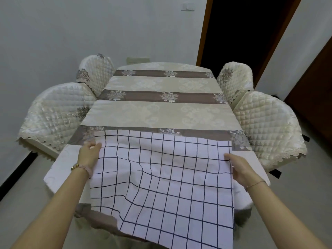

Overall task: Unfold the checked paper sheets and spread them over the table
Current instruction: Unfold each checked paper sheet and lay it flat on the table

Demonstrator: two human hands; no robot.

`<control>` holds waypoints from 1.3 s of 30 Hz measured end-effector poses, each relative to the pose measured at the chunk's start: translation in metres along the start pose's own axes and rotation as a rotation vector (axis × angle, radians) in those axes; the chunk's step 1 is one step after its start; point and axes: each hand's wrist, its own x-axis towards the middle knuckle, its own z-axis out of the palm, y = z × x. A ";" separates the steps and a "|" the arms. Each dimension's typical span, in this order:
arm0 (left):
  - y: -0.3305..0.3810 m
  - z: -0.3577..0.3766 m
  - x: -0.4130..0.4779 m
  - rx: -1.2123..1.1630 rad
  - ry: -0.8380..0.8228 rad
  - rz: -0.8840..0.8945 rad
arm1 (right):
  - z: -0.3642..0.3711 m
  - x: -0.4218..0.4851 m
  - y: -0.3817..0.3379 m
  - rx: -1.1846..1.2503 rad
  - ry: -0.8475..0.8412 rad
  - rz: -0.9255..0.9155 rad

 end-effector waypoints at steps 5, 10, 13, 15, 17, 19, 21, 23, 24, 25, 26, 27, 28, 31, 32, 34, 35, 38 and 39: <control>-0.041 -0.003 -0.013 0.028 -0.030 -0.185 | 0.005 -0.003 0.039 -0.103 -0.189 0.063; -0.062 -0.013 -0.035 0.092 -0.180 -0.263 | 0.004 -0.013 0.071 -0.182 -0.195 0.070; -0.065 -0.020 -0.052 0.084 -0.158 -0.260 | 0.006 -0.022 0.066 -0.241 -0.168 0.000; -0.062 -0.026 -0.059 0.108 -0.122 -0.226 | 0.013 -0.026 0.051 -0.269 -0.182 -0.064; -0.059 -0.036 -0.065 0.090 -0.094 -0.184 | 0.026 -0.027 0.034 -0.299 -0.210 -0.136; -0.058 -0.049 -0.070 0.040 -0.057 -0.162 | 0.044 -0.032 0.016 -0.317 -0.243 -0.205; -0.054 -0.067 -0.078 0.000 -0.002 -0.140 | 0.064 -0.040 0.002 -0.327 -0.284 -0.262; -0.048 -0.090 -0.088 -0.054 0.069 -0.105 | 0.089 -0.051 -0.008 -0.341 -0.338 -0.323; -0.046 -0.105 -0.094 -0.083 0.104 -0.091 | 0.102 -0.057 -0.012 -0.347 -0.369 -0.357; -0.048 -0.120 -0.098 -0.121 0.132 -0.085 | 0.116 -0.064 -0.016 -0.352 -0.399 -0.383; -0.049 -0.139 -0.102 -0.157 0.166 -0.074 | 0.132 -0.072 -0.019 -0.355 -0.429 -0.405; -0.055 -0.159 -0.104 -0.191 0.204 -0.063 | 0.149 -0.081 -0.021 -0.355 -0.458 -0.426; -0.058 -0.178 -0.107 -0.224 0.242 -0.056 | 0.168 -0.090 -0.022 -0.357 -0.494 -0.451; -0.080 -0.233 -0.114 -0.299 0.321 -0.043 | 0.229 -0.121 -0.015 -0.373 -0.598 -0.502; -0.089 -0.250 -0.117 -0.306 0.344 -0.045 | 0.252 -0.130 -0.008 -0.384 -0.631 -0.503; -0.112 -0.285 -0.123 -0.317 0.396 -0.068 | 0.295 -0.151 0.009 -0.398 -0.680 -0.479; -0.126 -0.303 -0.124 -0.323 0.409 -0.077 | 0.317 -0.161 0.019 -0.405 -0.696 -0.458; -0.165 -0.350 -0.126 -0.333 0.461 -0.153 | 0.377 -0.187 0.052 -0.420 -0.743 -0.400; -0.176 -0.364 -0.127 -0.327 0.470 -0.175 | 0.395 -0.194 0.063 -0.434 -0.747 -0.380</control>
